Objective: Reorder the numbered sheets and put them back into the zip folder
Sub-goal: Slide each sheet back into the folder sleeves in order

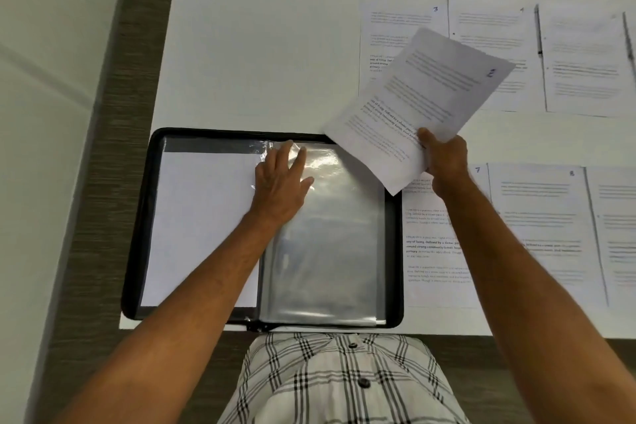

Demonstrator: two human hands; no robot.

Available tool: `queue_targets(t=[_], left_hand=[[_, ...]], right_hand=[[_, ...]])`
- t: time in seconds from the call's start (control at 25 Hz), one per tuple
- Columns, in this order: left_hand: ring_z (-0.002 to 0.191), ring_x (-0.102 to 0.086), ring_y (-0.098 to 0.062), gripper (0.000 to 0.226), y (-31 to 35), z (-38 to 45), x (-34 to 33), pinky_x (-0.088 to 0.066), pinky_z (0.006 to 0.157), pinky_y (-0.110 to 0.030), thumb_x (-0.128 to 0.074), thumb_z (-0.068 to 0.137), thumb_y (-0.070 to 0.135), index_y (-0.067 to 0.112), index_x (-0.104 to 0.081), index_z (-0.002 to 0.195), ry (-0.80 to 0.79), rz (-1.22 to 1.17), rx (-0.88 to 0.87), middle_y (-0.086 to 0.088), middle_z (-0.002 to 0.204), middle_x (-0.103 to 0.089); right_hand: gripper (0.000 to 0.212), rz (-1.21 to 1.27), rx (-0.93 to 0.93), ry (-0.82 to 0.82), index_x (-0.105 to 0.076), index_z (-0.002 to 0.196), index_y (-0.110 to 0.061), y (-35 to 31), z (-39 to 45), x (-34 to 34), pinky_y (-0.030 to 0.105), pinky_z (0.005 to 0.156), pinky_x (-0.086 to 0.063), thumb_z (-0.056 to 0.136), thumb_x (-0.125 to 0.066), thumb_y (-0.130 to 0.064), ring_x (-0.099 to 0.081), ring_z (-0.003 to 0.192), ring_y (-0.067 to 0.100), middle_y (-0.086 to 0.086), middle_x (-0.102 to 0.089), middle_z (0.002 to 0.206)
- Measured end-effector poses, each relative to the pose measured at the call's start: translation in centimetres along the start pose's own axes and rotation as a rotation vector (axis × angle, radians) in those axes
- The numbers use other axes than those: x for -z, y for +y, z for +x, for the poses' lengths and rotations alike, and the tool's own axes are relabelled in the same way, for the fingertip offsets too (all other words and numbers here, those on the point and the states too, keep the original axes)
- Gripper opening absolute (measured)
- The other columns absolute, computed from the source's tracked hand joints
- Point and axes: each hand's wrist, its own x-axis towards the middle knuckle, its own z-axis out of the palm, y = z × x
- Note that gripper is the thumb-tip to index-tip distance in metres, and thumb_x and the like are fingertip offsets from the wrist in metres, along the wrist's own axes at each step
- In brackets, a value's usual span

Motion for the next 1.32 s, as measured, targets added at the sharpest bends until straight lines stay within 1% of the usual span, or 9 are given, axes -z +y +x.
queue_targets(t=[0.12, 0.36, 0.44, 0.56, 0.72, 0.84, 1.08, 1.2, 1.32], left_hand=[[0.135, -0.042, -0.036, 0.051, 0.0, -0.6, -0.5, -0.043, 0.099, -0.049, -0.064, 0.094, 0.042, 0.021, -0.057, 0.140, 0.067, -0.004, -0.021, -0.011, 0.155, -0.042], [0.107, -0.057, -0.028, 0.014, 0.3, 0.2, 1.0, -0.051, 0.079, -0.041, -0.078, 0.084, 0.022, 0.017, -0.073, 0.095, 0.209, -0.089, -0.111, -0.004, 0.121, -0.066], [0.108, -0.060, -0.029, 0.009, 0.1, 0.7, 1.1, -0.052, 0.082, -0.040, -0.079, 0.082, 0.016, 0.015, -0.071, 0.086, 0.190, -0.096, -0.138, -0.004, 0.120, -0.068], [0.118, -0.059, -0.034, 0.010, 0.2, 1.1, 0.9, -0.049, 0.102, -0.044, -0.076, 0.082, 0.007, 0.009, -0.066, 0.086, 0.135, -0.112, -0.211, -0.012, 0.127, -0.068], [0.097, -0.060, -0.035, 0.027, 1.2, 1.1, 1.4, -0.051, 0.085, -0.048, -0.066, 0.084, 0.007, 0.008, -0.064, 0.111, 0.149, -0.098, -0.181, -0.012, 0.103, -0.065], [0.108, -0.056, -0.035, 0.058, 1.6, 1.2, 1.8, -0.049, 0.091, -0.047, -0.067, 0.081, 0.010, 0.012, -0.056, 0.137, 0.063, -0.044, -0.084, -0.011, 0.114, -0.061], [0.111, -0.050, -0.021, 0.031, 1.8, 3.0, 2.5, -0.034, 0.100, -0.041, -0.070, 0.086, 0.053, 0.029, -0.068, 0.106, -0.011, -0.139, 0.000, 0.003, 0.113, -0.059], [0.118, -0.047, -0.020, 0.023, 1.8, 4.0, 3.3, -0.024, 0.104, -0.042, -0.070, 0.087, 0.048, 0.032, -0.061, 0.100, -0.113, -0.122, -0.009, 0.010, 0.116, -0.057], [0.114, -0.050, -0.019, 0.023, 1.5, 4.6, 4.4, -0.020, 0.108, -0.044, -0.069, 0.089, 0.042, 0.032, -0.052, 0.100, -0.164, -0.127, -0.072, 0.015, 0.103, -0.055]], right_hand=[[0.043, 0.069, -0.026, -0.009, -0.053, 0.145, -0.014, 0.3, 0.0, 0.1, 0.035, 0.083, -0.064, 0.104, -0.064, -0.018, -0.069, 0.105, 0.013, -0.005, -0.069, 0.122], [0.044, 0.091, -0.072, -0.117, -0.051, 0.141, -0.018, 1.0, 0.2, -0.1, 0.043, 0.093, -0.062, 0.101, -0.065, -0.007, -0.067, 0.116, 0.025, 0.001, -0.066, 0.133], [0.045, 0.109, -0.066, -0.159, -0.050, 0.138, -0.019, 1.0, 0.1, -0.1, 0.040, 0.091, -0.063, 0.099, -0.064, -0.001, -0.066, 0.115, 0.024, 0.000, -0.066, 0.130], [0.043, 0.141, -0.049, -0.176, -0.052, 0.134, -0.018, 1.1, 0.3, -0.2, 0.040, 0.091, -0.063, 0.099, -0.063, 0.002, -0.067, 0.114, 0.024, 0.002, -0.067, 0.128], [0.039, 0.198, -0.066, -0.140, -0.053, 0.130, -0.019, 1.4, 0.6, -0.3, 0.047, 0.098, -0.060, 0.098, -0.066, 0.001, -0.067, 0.114, 0.025, -0.004, -0.068, 0.119], [0.039, 0.241, -0.082, -0.130, -0.055, 0.131, -0.016, 1.6, 0.7, -0.4, 0.048, 0.100, -0.059, 0.098, -0.067, 0.000, -0.067, 0.115, 0.025, -0.003, -0.069, 0.119], [0.040, 0.324, -0.092, -0.101, -0.055, 0.138, -0.013, 1.4, 0.1, -0.6, 0.046, 0.093, -0.062, 0.101, -0.066, -0.005, -0.070, 0.116, 0.025, 0.004, -0.070, 0.129], [0.043, 0.340, -0.092, -0.106, -0.054, 0.142, -0.013, 0.9, -0.2, -0.9, 0.047, 0.092, -0.063, 0.101, -0.067, -0.009, -0.070, 0.118, 0.025, 0.005, -0.070, 0.132], [0.039, 0.360, -0.080, -0.119, -0.056, 0.138, -0.014, 0.1, -0.4, -1.4, 0.045, 0.093, -0.063, 0.101, -0.065, -0.007, -0.070, 0.119, 0.025, 0.004, -0.071, 0.130]])
